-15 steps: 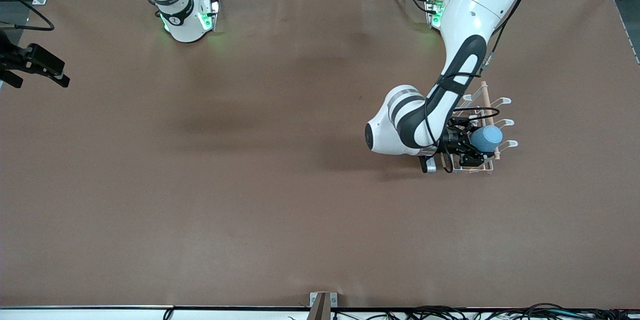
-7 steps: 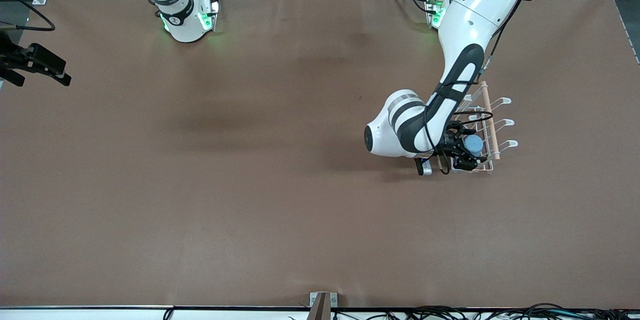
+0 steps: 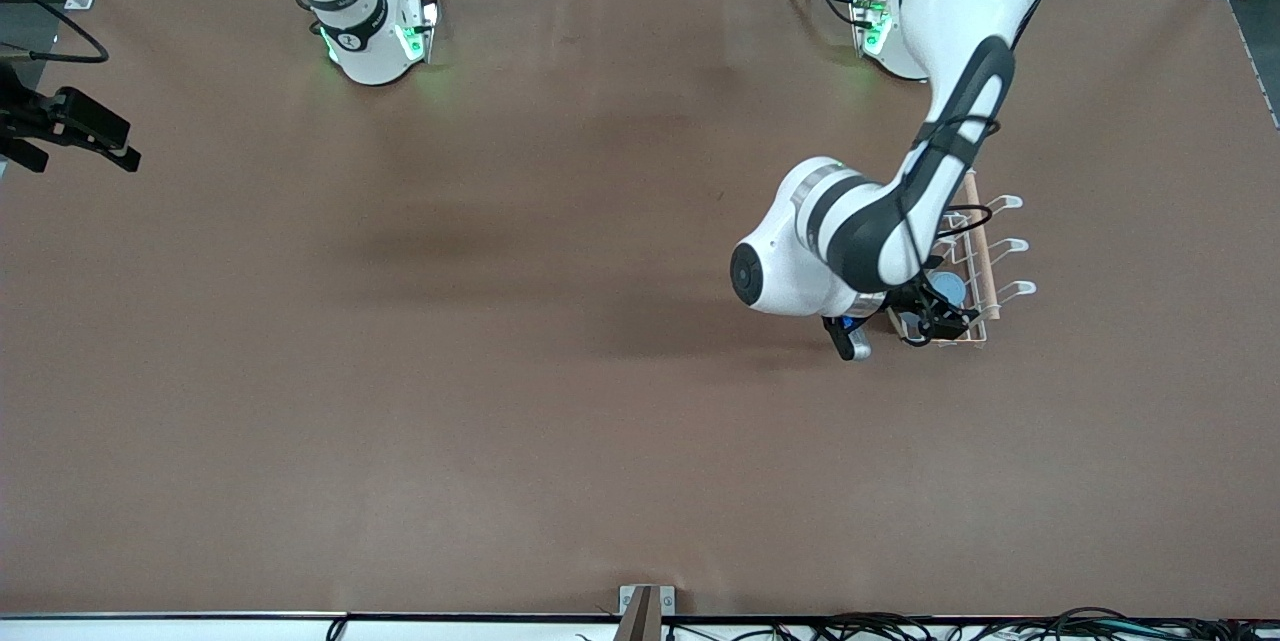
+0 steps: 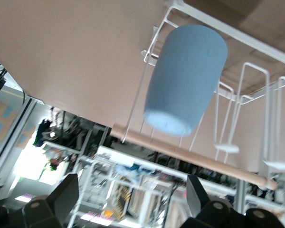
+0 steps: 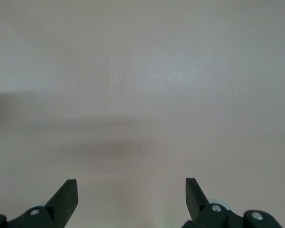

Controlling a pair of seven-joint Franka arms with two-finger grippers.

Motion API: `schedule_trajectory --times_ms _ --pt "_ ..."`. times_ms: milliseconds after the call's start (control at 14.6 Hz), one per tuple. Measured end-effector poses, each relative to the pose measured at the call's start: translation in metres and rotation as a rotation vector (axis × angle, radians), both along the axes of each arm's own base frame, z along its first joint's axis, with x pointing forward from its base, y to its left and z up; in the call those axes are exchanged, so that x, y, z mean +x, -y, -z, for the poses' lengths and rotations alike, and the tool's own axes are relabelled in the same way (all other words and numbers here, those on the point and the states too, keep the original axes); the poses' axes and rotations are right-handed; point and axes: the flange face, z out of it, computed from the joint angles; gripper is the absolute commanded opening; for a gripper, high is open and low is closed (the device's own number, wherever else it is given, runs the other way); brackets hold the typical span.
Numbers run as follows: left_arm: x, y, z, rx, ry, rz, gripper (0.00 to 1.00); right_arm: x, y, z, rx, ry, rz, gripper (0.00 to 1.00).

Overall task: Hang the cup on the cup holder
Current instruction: 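Open the left gripper and lift it off the hung cup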

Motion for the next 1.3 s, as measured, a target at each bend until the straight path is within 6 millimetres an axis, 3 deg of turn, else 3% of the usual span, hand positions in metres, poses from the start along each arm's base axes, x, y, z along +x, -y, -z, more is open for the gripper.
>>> schedule_trajectory --times_ms 205,479,616,753,890,1163,1300 --pt "0.004 0.005 -0.055 -0.091 0.107 -0.077 1.0 0.0 0.0 0.0 0.0 0.0 0.001 1.0" --pt "-0.007 0.011 -0.117 -0.244 0.338 -0.343 1.0 -0.001 0.0 0.001 0.0 -0.008 0.001 1.0" --pt "-0.004 -0.002 -0.153 -0.362 0.423 -0.56 1.0 -0.001 0.0 0.001 0.0 -0.01 0.002 1.0" --pt "0.004 -0.039 -0.186 -0.444 0.473 -0.732 1.0 -0.001 0.001 0.001 0.0 -0.01 0.003 1.0" --pt "0.008 -0.06 -0.206 -0.484 0.525 -0.809 1.0 -0.001 0.002 0.001 0.0 -0.01 0.004 1.0" --pt "-0.007 -0.051 -0.247 -0.524 0.668 -0.938 1.0 -0.001 0.002 0.001 0.0 -0.01 0.005 1.0" --pt "-0.013 -0.062 -0.275 -0.575 0.722 -1.005 1.0 -0.001 0.002 0.002 0.0 -0.011 0.005 1.0"
